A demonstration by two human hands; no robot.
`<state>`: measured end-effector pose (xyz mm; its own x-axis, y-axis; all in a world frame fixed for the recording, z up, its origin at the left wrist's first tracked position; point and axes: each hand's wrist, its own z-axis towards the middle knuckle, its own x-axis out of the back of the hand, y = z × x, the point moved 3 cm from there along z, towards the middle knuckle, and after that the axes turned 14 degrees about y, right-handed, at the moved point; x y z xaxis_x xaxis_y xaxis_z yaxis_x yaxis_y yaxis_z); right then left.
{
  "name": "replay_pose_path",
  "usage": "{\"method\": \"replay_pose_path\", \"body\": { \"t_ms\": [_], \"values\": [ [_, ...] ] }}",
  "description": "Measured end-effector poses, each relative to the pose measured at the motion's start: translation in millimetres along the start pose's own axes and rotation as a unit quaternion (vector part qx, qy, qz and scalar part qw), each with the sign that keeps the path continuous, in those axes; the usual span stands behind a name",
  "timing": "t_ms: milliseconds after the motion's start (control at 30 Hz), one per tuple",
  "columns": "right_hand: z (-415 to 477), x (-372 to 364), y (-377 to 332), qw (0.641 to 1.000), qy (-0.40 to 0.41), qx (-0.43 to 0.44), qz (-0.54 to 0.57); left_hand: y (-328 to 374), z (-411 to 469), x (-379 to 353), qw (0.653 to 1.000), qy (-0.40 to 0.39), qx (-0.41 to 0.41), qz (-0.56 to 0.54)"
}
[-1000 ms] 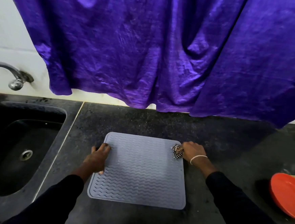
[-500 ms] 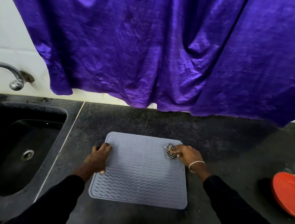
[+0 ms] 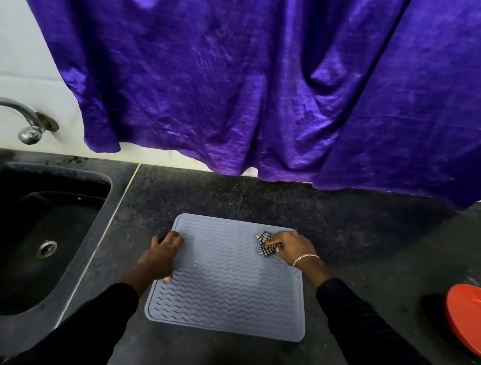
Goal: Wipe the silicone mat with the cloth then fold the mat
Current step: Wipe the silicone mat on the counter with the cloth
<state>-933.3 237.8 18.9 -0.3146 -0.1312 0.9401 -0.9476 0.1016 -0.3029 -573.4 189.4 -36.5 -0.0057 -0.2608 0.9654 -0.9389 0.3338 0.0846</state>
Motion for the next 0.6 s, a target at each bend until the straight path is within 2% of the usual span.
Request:
{"method": "replay_pose_path", "body": {
  "t_ms": [133,333,600],
  "values": [
    [-10.1,1.5,21.7,0.999,0.007,-0.038,0.025,0.2,-0.1,-0.4,1.0,-0.003,0.009,-0.004],
    [-1.4,20.4,30.6,0.997,-0.01,-0.029,-0.065,0.8,-0.7,-0.6,1.0,-0.008,0.009,0.0],
    [9.2,1.9,-11.3,0.999,-0.001,0.051,0.008,1.9,-1.8,0.9,1.0,-0.017,0.014,-0.008]
  ]
}}
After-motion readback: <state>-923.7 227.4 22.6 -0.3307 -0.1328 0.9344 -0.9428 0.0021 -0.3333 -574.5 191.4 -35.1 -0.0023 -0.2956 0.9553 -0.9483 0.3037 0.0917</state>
